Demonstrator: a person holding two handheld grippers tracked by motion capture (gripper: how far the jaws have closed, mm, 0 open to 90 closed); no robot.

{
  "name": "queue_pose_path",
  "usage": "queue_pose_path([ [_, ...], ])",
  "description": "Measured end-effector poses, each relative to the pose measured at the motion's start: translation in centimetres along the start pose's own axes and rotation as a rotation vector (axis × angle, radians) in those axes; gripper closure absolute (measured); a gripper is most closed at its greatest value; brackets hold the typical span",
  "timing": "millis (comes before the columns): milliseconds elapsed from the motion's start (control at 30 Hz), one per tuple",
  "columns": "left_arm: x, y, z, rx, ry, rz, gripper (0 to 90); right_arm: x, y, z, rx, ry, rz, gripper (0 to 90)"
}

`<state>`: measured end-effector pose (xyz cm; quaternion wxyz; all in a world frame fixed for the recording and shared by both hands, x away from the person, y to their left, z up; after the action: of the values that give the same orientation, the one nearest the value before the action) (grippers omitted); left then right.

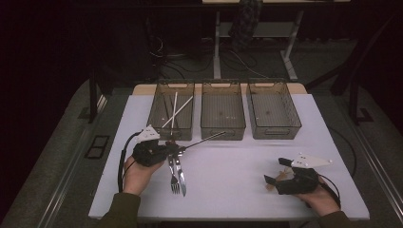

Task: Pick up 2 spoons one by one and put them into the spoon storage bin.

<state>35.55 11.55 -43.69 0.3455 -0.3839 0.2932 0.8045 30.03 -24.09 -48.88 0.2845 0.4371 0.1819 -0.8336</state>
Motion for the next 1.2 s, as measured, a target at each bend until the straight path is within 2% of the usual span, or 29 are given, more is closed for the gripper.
queue_pose_path([
  [367, -2.5, -0.2, -1.8, 0.004, 0.040, -0.006, 87.3, -0.1, 0.0, 0.0, -0.006, 0.006, -0.006, 11.7],
  [633, -4.6, -0.5, -3.5, 0.003, 0.051, -0.014, 87.3, -0.1, 0.1, 0.1, 0.000, 0.008, -0.009, 11.7],
  [800, -6.0, -0.8, -4.7, 0.000, 0.058, -0.005, 87.3, 0.0, 0.2, 0.1, 0.000, 0.005, -0.010, 11.8],
  [1033, -8.0, -1.2, -6.2, -0.016, 0.068, -0.001, 87.3, 0.0, 0.1, 0.2, 0.000, 0.007, -0.012, 11.7],
  [1200, -8.9, -1.9, -7.3, -0.046, 0.064, 0.013, 87.3, 0.0, 0.1, 0.2, -0.002, 0.006, -0.010, 11.7],
])
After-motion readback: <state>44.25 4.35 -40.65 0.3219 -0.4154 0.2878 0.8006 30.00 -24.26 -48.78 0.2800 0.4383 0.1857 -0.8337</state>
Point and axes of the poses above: each handheld gripper's, and its own axes: z roughly backward along the jaws, x roughly out of its underside, y roughly to its right, the point moved 8 cm from there along -z, roughly forward along the jaws, and after that the axes turned 5 degrees about x, right-handed, at the moved point
